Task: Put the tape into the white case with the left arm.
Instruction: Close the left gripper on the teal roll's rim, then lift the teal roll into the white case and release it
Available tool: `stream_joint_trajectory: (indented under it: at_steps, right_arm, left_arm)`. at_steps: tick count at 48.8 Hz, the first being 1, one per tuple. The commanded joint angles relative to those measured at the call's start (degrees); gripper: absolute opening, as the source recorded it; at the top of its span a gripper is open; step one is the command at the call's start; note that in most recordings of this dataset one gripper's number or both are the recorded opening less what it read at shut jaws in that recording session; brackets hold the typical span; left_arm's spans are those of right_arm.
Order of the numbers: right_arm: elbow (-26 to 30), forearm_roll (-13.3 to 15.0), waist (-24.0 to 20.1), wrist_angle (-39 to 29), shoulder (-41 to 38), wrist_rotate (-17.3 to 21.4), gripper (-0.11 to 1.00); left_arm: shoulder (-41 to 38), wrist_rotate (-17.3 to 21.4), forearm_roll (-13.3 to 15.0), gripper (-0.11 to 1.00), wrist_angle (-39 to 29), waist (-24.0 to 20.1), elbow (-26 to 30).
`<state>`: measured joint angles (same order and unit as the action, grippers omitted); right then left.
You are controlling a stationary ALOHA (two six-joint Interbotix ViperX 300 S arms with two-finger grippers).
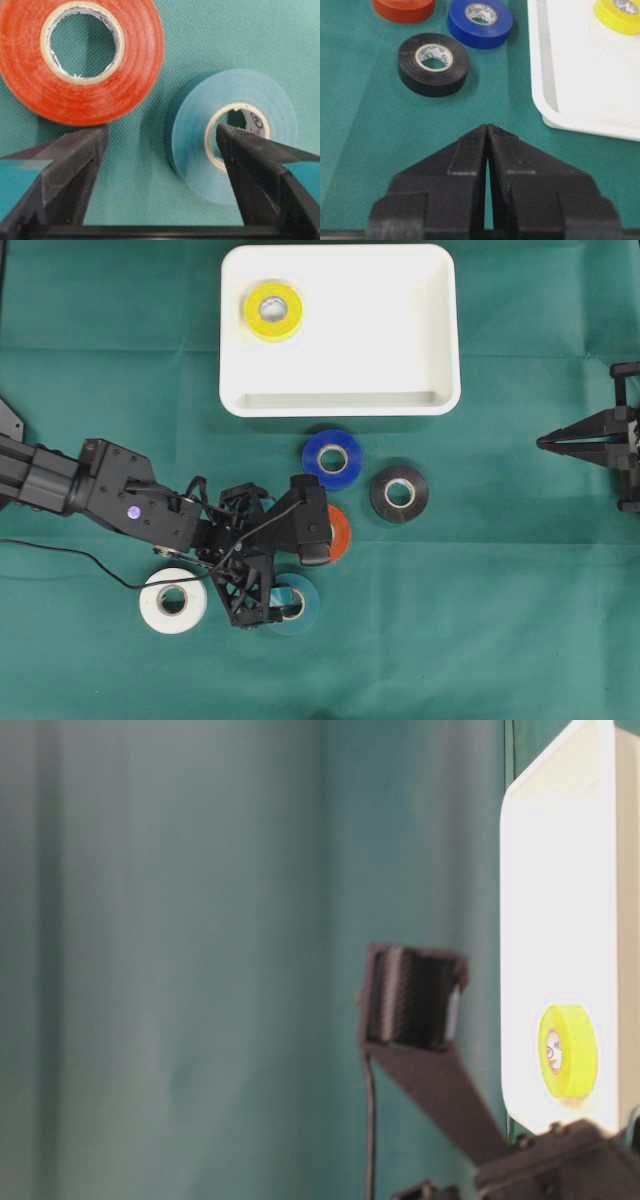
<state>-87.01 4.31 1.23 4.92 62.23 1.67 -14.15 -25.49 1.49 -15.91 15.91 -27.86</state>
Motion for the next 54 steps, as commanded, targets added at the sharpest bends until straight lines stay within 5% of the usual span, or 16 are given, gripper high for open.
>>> stream_joint_trajectory:
  at_steps: [1,13,22,32,39,54]
  right_arm:
    - [0.53,0.0,0.09,0.53,-0.35,0.09,-0.09]
    - [0.35,0.0,0.09,0.7,-0.35,0.09,-0.09]
    - [0.35,0.0,0.09,0.7,-0.35,0.26,-0.09]
    - [0.26,0.09,0.09,0.7,-0.35,1.14,-0.09]
    - [0.26,0.0,0.09,0.62,-0.35,1.14,-0.09]
    - [0.26,0.0,0.09,0.7,-0.35,1.14,-0.09]
  left_arm:
    - [-0.62,-0.09,0.0,0.92,-0.7,0.0,2.11]
    - [-2.81,-0.09,0.0,0.9,-1.76,-0.09,2.9]
    - [-2.9,-0.09,0.0,0.78,-1.93,-0.09,2.55]
    - [-2.81,0.09,-0.09,0.56,-4.66,-0.09,2.46]
    - [-2.55,0.26,-0.09,0.26,-6.86,-0.09,2.81]
    - [-0.53,0.35,-0.09,0.25,-7.47,0.35,2.64]
